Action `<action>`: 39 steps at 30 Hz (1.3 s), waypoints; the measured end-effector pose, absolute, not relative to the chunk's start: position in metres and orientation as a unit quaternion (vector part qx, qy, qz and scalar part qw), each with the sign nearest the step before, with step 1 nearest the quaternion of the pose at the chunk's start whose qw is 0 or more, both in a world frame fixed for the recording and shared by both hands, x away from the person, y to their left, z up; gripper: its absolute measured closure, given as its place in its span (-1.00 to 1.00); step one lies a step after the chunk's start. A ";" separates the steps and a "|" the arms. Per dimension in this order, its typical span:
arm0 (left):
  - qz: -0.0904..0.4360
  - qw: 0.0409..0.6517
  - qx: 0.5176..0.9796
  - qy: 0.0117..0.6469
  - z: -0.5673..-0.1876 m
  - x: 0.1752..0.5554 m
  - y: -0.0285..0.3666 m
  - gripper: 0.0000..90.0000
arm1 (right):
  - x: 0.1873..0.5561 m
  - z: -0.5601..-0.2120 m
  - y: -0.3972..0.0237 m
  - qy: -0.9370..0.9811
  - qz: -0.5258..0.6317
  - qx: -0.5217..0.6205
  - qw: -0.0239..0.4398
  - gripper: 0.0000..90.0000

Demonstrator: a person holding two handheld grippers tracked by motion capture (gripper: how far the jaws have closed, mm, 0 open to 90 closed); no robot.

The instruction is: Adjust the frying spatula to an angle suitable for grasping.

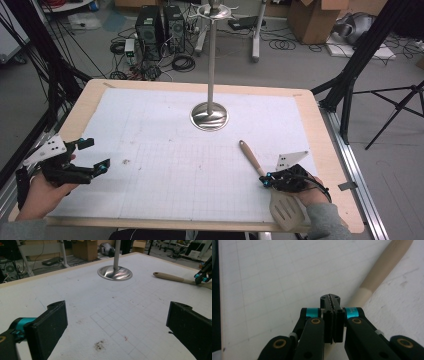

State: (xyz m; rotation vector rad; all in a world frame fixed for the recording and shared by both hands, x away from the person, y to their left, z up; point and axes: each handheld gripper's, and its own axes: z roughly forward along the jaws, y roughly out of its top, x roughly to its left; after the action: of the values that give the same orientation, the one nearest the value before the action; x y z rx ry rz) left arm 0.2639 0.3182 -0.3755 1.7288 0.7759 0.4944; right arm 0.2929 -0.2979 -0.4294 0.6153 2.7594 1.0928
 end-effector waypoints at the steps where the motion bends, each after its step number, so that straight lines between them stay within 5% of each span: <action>1: 0.209 0.557 0.733 0.329 -0.376 0.264 0.318 -0.91 | 0.292 -0.431 -0.299 0.910 0.358 0.203 0.052 1.00; 39: 0.206 0.554 0.735 0.332 -0.379 0.266 0.319 -0.91 | 0.288 -0.429 -0.323 0.913 0.353 0.188 0.083 1.00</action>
State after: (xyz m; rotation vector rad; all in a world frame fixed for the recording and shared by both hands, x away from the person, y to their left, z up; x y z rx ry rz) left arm 0.2661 0.3186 -0.3786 1.7364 0.7853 0.4865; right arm 0.2880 -0.3227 -0.4285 0.5607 2.7265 1.0537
